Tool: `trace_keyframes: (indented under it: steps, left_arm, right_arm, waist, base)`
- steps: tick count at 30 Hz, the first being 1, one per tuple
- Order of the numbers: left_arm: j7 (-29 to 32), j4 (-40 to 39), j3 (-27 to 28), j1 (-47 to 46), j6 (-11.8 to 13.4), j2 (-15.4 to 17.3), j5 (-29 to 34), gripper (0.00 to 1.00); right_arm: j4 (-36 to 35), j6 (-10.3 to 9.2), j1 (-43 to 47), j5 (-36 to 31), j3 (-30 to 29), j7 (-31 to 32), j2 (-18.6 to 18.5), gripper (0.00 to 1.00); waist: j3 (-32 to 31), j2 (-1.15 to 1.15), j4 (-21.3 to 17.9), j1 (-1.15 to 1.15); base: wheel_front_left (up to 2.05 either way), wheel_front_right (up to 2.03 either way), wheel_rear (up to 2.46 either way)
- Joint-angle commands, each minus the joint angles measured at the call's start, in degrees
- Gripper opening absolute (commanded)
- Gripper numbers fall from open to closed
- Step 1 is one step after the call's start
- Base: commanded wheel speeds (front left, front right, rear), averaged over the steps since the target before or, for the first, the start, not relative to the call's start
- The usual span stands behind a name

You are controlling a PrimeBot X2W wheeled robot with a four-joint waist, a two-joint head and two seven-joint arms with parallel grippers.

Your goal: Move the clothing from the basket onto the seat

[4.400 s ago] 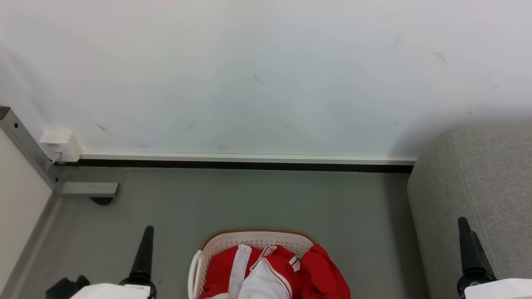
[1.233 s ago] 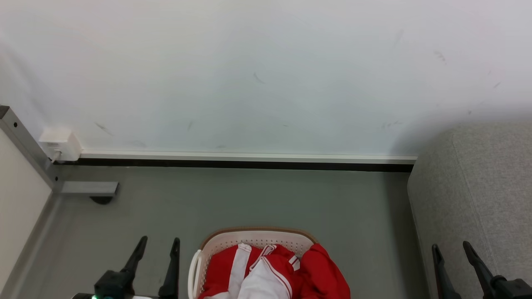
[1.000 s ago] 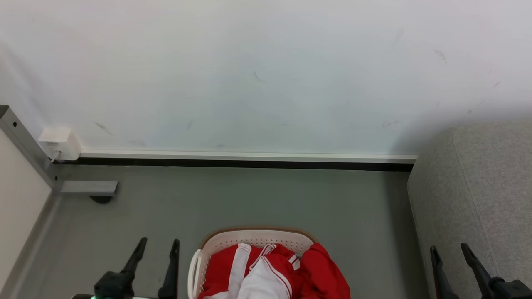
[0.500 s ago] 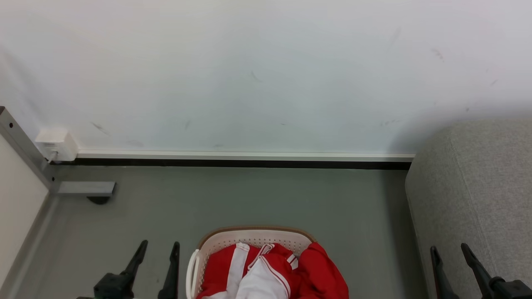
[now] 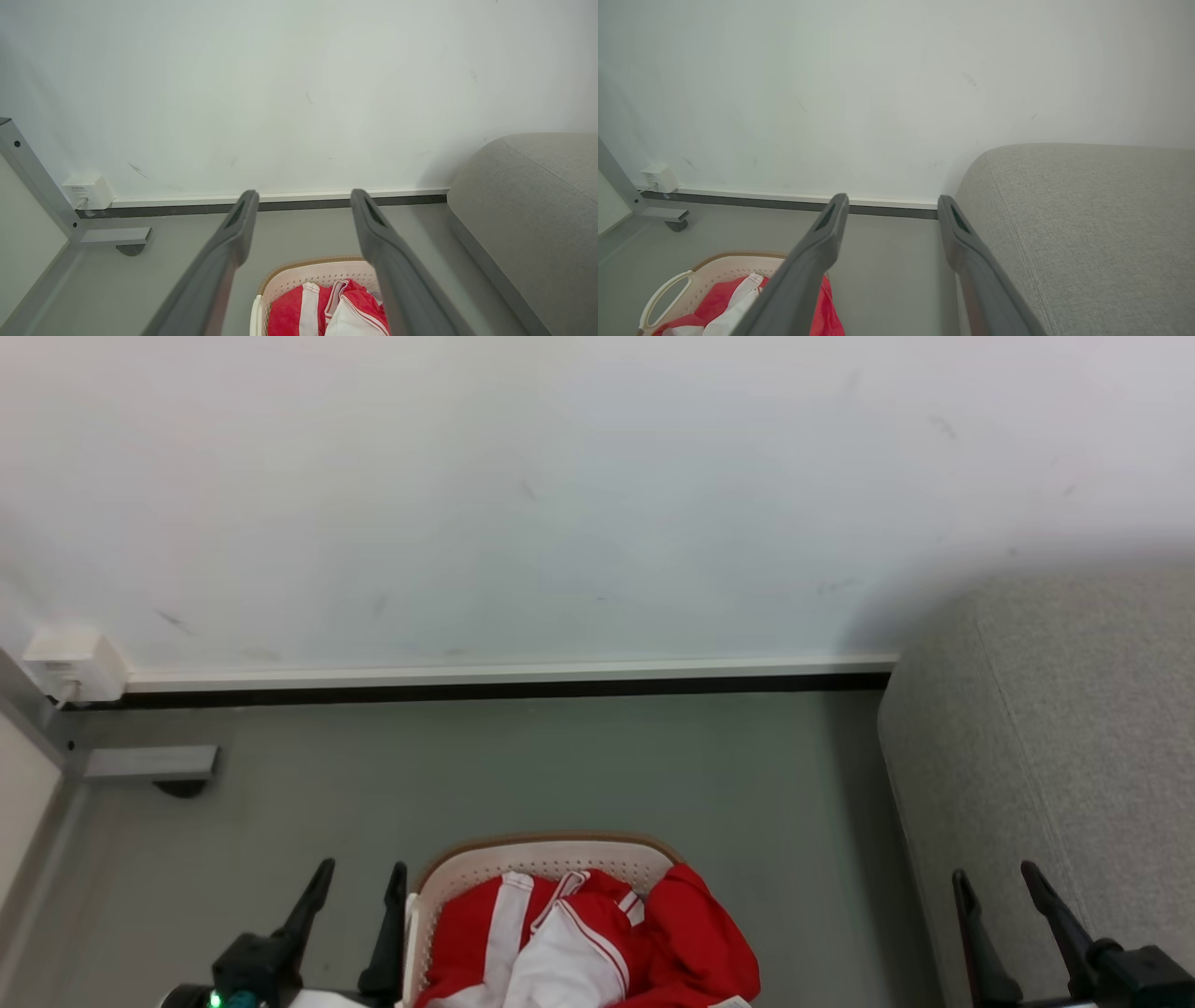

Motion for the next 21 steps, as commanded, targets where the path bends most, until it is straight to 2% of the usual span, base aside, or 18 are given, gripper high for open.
trace_keyframes:
  steps: [1,10,21]
  left_arm:
    - [-0.04,0.01,-0.01,-1.09,-0.16,0.04,0.88,1.0]
    - [-0.03,5.13,-3.07,-9.12,-0.54,-0.11,-0.16,1.0]
    - [1.07,27.6,-7.69,-26.24,-0.8,0.92,0.81,1.0]
  right_arm:
    - [-0.56,-0.12,-0.93,0.41,-0.03,-0.02,-0.41,1.0]
    - [-4.02,-0.12,-4.84,0.61,1.19,0.0,-0.3,1.0]
    - [-7.32,-0.12,-10.9,0.85,2.99,0.01,1.68,1.0]
  waist:
    - [1.16,0.0,-1.11,0.0]
    - [8.76,0.0,-5.75,0.0]
    - [20.31,0.0,-11.91,0.0]
  base:
    - [0.0,0.0,0.0]
    - [0.0,0.0,0.0]
    - [0.0,0.0,0.0]
